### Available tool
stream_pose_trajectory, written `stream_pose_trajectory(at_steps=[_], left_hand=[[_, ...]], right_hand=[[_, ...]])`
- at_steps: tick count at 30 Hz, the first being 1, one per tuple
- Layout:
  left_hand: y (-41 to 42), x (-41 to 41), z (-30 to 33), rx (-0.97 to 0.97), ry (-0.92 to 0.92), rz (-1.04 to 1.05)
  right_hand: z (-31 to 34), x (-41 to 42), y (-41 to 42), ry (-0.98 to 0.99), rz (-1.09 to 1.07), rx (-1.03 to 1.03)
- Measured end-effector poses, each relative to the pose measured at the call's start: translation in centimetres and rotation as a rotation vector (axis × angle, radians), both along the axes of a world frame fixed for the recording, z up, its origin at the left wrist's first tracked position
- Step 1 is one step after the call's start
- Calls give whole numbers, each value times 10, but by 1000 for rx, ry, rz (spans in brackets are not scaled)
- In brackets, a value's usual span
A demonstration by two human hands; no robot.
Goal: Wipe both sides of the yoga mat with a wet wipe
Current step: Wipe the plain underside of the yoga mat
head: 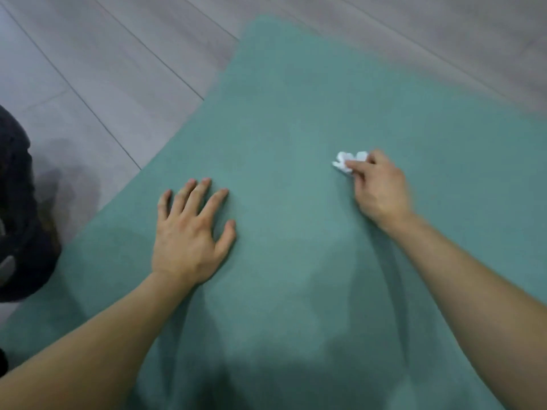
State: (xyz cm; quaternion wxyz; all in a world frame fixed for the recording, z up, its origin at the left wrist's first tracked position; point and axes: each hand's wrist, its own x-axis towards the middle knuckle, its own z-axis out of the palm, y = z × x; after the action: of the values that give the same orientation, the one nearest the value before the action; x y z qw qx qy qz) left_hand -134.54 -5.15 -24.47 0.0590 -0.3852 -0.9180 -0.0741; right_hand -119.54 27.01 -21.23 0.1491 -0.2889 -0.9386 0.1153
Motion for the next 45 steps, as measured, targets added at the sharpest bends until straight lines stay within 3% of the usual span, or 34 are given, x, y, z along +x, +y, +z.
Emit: stream_pose_trajectory(at_steps=[3, 5, 7, 10, 11, 13, 14, 16, 18, 19, 20, 21, 23, 24, 27, 32, 35, 40, 42, 45], left_hand=[[7, -3, -2, 56, -4, -15], [6, -3, -4, 69, -2, -1], [4, -1, -4, 62, -7, 64], [5, 2, -1, 65, -18, 321], [6, 1, -1, 61, -29, 375], [6, 0, -2, 35, -41, 398], [6, 0, -3, 29, -42, 389], [5, 1, -5, 21, -45, 378], [5, 0, -6, 26, -45, 377], [6, -1, -5, 27, -53, 376], [6, -1, -5, 28, -57, 371], [5, -1, -7, 32, -56, 367], [3, -2, -5, 56, -49, 369], [1, -6, -3, 67, -36, 368], [-6, -32, 5, 24, 57, 283], [-7, -54, -1, 82, 83, 227], [-11, -56, -8, 68, 0, 158], [-10, -54, -3, -4, -75, 127], [-11, -53, 1, -28, -96, 128], [-11, -54, 7, -55, -132, 132]], right_hand=[[-7, 3, 24, 115, -457, 8], [-15, -39, -19, 158, -488, -73], [-21, -86, -86, 210, -168, -159], [-17, -115, -159, 99, 486, -154], [-10, -117, -152, 77, 617, -134], [-3, -113, -106, 40, 645, -72], [-1, -106, -72, 6, 524, -10], [4, -88, -8, 21, 87, 50], [1, -84, 4, 153, -394, -101], [-3, -94, -17, 223, -462, -176], [-9, -108, -45, 274, -355, -221], [-16, -122, -81, 290, -113, -224], [-20, -136, -146, 197, 335, -204], [-18, -136, -167, 145, 423, -236], [-4, -131, -176, 93, 490, -319], [-15, -120, -129, 113, 651, -150], [-22, -120, -89, 189, 534, -31], [-26, -154, -64, 215, 147, -240], [-20, -159, -97, 179, 297, -218], [-3, -157, -135, 39, 782, -228]])
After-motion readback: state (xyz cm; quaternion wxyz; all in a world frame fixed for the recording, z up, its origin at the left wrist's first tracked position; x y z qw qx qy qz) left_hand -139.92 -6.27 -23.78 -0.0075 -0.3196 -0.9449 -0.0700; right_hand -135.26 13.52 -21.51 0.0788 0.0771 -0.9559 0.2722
